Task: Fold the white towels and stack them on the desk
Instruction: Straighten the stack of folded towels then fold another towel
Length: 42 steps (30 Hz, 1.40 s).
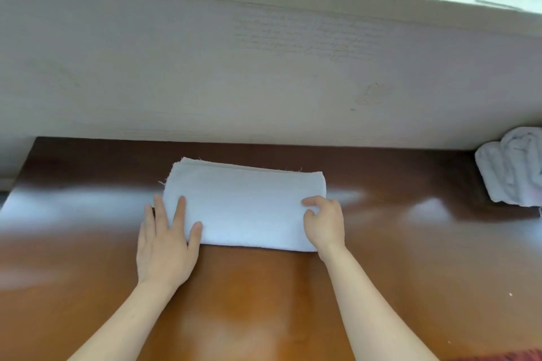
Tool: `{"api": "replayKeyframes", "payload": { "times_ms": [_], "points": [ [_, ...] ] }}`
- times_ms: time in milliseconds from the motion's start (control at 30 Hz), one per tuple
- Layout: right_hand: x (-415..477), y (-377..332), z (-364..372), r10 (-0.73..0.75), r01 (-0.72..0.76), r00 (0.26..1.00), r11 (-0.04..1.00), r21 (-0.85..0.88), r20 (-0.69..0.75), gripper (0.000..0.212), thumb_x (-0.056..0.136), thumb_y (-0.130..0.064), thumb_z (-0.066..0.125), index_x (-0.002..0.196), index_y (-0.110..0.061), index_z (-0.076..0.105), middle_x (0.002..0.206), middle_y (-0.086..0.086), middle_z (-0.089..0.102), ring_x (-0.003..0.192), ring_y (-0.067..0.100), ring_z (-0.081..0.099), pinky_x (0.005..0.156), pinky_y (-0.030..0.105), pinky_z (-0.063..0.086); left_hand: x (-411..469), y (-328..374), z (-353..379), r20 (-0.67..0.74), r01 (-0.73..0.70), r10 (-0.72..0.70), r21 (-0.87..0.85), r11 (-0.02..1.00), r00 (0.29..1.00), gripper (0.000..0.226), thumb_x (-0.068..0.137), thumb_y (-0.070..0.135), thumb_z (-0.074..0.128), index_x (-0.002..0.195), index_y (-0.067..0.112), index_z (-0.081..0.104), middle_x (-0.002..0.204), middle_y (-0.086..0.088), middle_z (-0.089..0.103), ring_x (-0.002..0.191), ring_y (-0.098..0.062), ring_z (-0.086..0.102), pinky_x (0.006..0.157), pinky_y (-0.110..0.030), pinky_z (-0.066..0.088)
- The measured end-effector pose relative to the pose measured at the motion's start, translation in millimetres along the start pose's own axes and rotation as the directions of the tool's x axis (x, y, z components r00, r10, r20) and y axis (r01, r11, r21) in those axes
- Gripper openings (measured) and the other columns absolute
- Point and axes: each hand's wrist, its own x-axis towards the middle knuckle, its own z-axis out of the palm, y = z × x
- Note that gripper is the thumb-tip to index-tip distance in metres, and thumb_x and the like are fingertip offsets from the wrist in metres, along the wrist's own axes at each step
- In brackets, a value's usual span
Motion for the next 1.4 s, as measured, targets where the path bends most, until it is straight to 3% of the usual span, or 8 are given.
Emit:
{"api": "replayKeyframes", "payload": {
  "times_ms": [100, 233, 400, 667, 900, 1033, 1167, 1400],
  "points": [
    [-23, -7, -11, 0.088, -0.101, 0.989, 0.988, 0.117, 0.117, 0.034, 0.091, -0.005, 0.046, 0.106, -0.025, 0.069, 0.108, -0.012, 0.056, 0.073, 0.001, 0.054, 0.055, 0.01, 0.04, -18, 13, -3, 0.047, -0.082, 0.079, 0.048, 0.996, 0.996, 0.07, 0.093, 0.064, 0.002, 0.157, 0.036, 0.01, 0.165, -0.014, -0.006, 0.151, -0.036, -0.008, 0.12, -0.054, 0.005],
    [-61, -11, -24, 0.108, -0.143, 0.986, 0.937, 0.32, 0.124, 0.03, 0.088, -0.003, 0.054, 0.098, -0.025, 0.072, 0.116, -0.009, 0.065, 0.095, 0.009, 0.064, 0.073, 0.02, 0.05, -44, 44, -18, 0.155, -0.358, 0.367, -0.081, 0.93, 0.917, 0.069, 0.089, 0.076, 0.004, 0.153, 0.052, 0.002, 0.164, -0.001, -0.017, 0.149, -0.026, -0.023, 0.12, -0.049, -0.012],
    [-104, -19, -58, 0.211, -0.293, 0.956, 0.696, 0.656, 0.203, 0.019, 0.093, 0.001, 0.058, 0.103, -0.01, 0.069, 0.106, 0.013, 0.069, 0.089, 0.024, 0.067, 0.078, 0.034, 0.052, -83, 98, -39, 0.117, -0.673, 0.705, -0.223, 0.705, 0.7, 0.084, 0.086, 0.074, 0.046, 0.152, 0.053, -0.001, 0.165, 0.01, -0.007, 0.153, -0.015, 0.0, 0.124, -0.037, 0.007],
    [-148, 5, -170, -0.066, -0.114, 0.979, 0.608, 0.786, 0.193, 0.019, 0.094, -0.006, 0.062, 0.11, 0.004, 0.066, 0.097, 0.012, 0.072, 0.086, 0.018, 0.07, 0.076, 0.03, 0.058, -145, 198, -66, -0.272, -0.687, 0.663, -0.516, 0.511, 0.697, 0.083, 0.09, 0.01, 0.066, 0.146, 0.057, 0.027, 0.149, 0.023, 0.044, 0.132, -0.001, 0.047, 0.1, -0.02, 0.047],
    [-172, 104, -297, -0.316, 0.345, 0.935, 0.917, 0.202, -0.161, 0.05, 0.096, -0.001, 0.045, 0.11, -0.043, 0.066, 0.133, -0.013, 0.053, 0.126, 0.005, 0.05, 0.107, 0.028, 0.043, -213, 319, -104, -0.2, -0.666, 0.747, -0.633, 0.395, 0.634, 0.051, 0.098, 0.017, 0.05, 0.129, 0.058, 0.053, 0.118, 0.032, 0.065, 0.109, 0.001, 0.062, 0.091, -0.027, 0.052],
    [-186, 154, -366, -0.553, 0.521, 0.823, 0.825, -0.218, -0.128, 0.04, 0.093, -0.028, 0.065, 0.129, -0.043, 0.056, 0.151, -0.022, 0.034, 0.148, 0.001, 0.006, 0.119, 0.03, 0.001, -251, 394, -113, -0.161, -0.704, 0.848, -0.645, 0.297, 0.505, 0.035, 0.101, 0.024, 0.052, 0.111, 0.056, 0.062, 0.101, 0.023, 0.071, 0.092, -0.006, 0.067, 0.074, -0.02, 0.051],
    [-176, 166, -421, -0.644, 0.621, 0.747, 0.764, -0.172, -0.163, 0.009, 0.097, -0.023, 0.061, 0.1, -0.026, 0.069, 0.092, -0.015, 0.066, 0.103, -0.002, 0.055, 0.095, 0.021, 0.036, -261, 441, -105, -0.094, -0.6, 0.836, -0.74, 0.305, 0.541, 0.017, 0.098, 0.033, 0.058, 0.086, 0.026, 0.068, 0.066, 0.006, 0.055, 0.06, -0.01, 0.044, 0.059, -0.03, 0.036],
    [-120, 173, -513, -0.638, 0.606, 0.749, 0.769, -0.203, -0.179, 0.014, 0.099, -0.036, 0.056, 0.091, -0.026, 0.062, 0.066, -0.014, 0.056, 0.065, 0.008, 0.051, 0.059, 0.018, 0.037, -240, 515, -77, 0.024, -0.36, 0.777, -0.877, 0.319, 0.629, 0.039, 0.082, 0.053, 0.072, 0.085, 0.014, 0.068, 0.084, -0.013, 0.071, 0.077, -0.024, 0.07, 0.07, -0.044, 0.052]
  ]
}}
